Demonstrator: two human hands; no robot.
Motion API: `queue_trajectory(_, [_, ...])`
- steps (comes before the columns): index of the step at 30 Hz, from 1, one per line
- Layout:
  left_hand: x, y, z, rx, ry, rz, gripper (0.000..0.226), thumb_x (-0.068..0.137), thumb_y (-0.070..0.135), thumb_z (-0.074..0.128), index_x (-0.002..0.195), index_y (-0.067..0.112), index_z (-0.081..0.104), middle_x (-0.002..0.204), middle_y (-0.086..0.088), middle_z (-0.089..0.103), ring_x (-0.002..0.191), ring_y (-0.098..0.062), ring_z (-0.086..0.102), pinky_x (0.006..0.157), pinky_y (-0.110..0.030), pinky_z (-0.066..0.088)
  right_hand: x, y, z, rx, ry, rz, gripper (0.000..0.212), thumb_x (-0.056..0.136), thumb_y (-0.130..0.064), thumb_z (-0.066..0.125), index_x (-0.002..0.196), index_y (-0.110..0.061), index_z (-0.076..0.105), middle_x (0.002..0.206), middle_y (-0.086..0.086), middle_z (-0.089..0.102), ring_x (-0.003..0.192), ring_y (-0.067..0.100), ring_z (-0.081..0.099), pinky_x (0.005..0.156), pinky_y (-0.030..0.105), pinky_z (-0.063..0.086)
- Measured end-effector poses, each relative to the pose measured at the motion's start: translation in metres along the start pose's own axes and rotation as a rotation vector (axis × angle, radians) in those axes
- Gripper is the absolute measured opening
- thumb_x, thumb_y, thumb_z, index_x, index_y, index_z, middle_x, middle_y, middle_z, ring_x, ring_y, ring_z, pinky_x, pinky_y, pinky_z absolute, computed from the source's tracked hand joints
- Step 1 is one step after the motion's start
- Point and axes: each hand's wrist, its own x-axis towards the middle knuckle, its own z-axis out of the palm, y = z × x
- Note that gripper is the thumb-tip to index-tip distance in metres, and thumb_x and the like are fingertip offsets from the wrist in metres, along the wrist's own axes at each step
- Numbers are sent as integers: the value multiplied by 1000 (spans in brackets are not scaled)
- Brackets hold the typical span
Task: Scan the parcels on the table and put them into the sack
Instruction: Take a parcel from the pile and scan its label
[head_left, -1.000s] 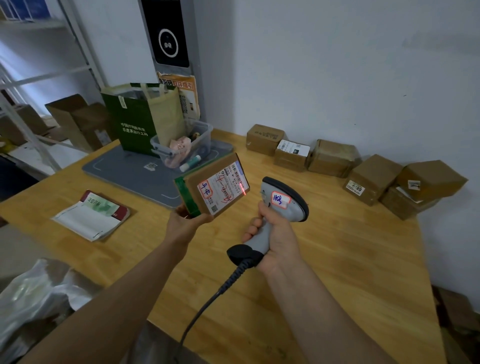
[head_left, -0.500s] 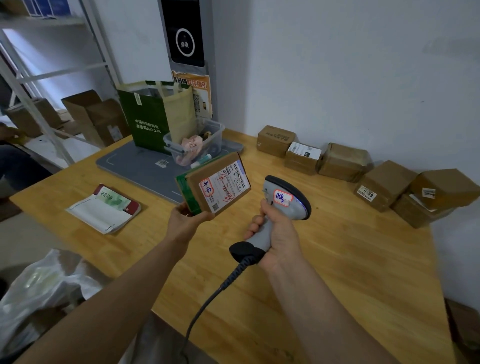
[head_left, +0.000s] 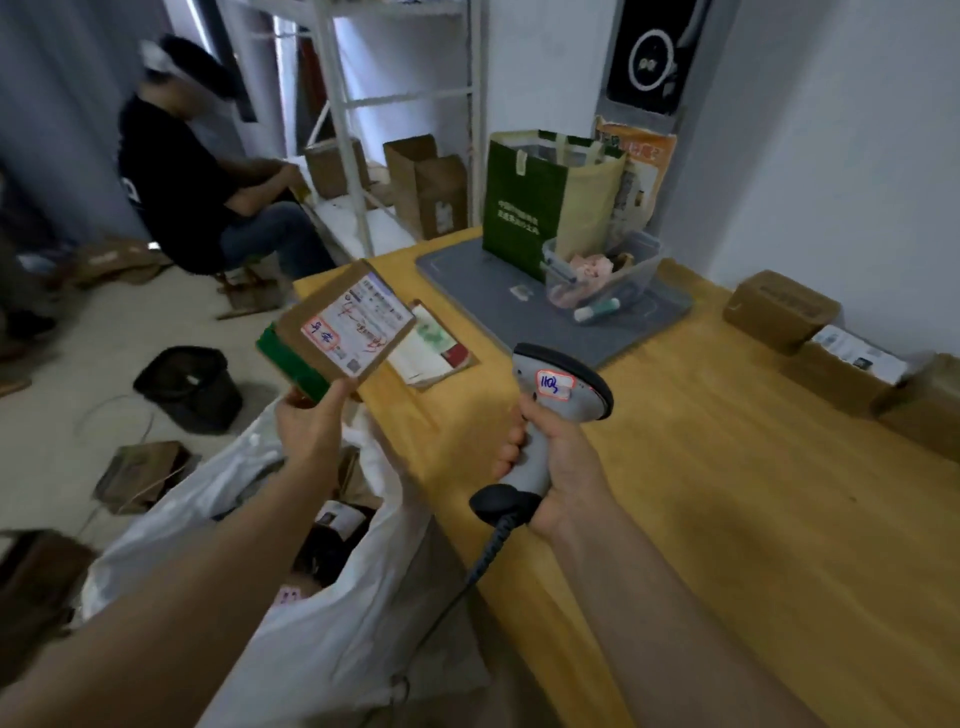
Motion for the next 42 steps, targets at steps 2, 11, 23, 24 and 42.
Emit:
queue_trajectory(2, [14, -7, -36, -2, 170, -46, 68, 70, 37, 76, 126, 6, 54, 118, -11, 63, 110, -26, 60, 96, -40, 51, 9, 16, 12, -41, -17, 43, 16, 87, -19, 66, 82, -9, 55, 51, 1, 48, 36, 11, 43, 38, 18, 38])
queue_trajectory(11, [60, -86, -109, -16, 217, -397, 68, 81, 46, 69, 137, 17, 43, 121, -10, 58, 104, -28, 60, 90, -42, 52, 36, 54, 31, -138, 21, 141, 15, 84, -17, 68, 87, -10, 55, 51, 2, 49, 37, 12, 44, 37, 19, 39])
queue_trajectory(23, [5, -44, 57, 511, -79, 115, 66, 98, 43, 44, 152, 12, 22, 159, -11, 17, 146, -30, 14, 118, -47, 15, 51, 20, -20, -40, 184, 80, 14, 87, -21, 66, 84, -10, 58, 53, -1, 50, 38, 10, 46, 38, 19, 40])
queue_trajectory(24, [-12, -36, 80, 526, -160, 219, 64, 99, 40, 44, 153, 14, 21, 160, -8, 14, 147, -27, 10, 119, -45, 12, 50, 11, -29, -21, 206, 58, 14, 88, -21, 65, 83, -10, 58, 54, -1, 50, 38, 10, 46, 38, 19, 40])
queue_trajectory(42, [-213, -47, 448, 899, -1180, 594, 73, 93, 30, 59, 152, 11, 20, 153, -8, 34, 136, -25, 38, 105, -32, 34, 35, -237, -268, 428, 485, -383, 18, 90, -6, 60, 73, -8, 55, 56, 1, 48, 41, 12, 45, 39, 20, 42])
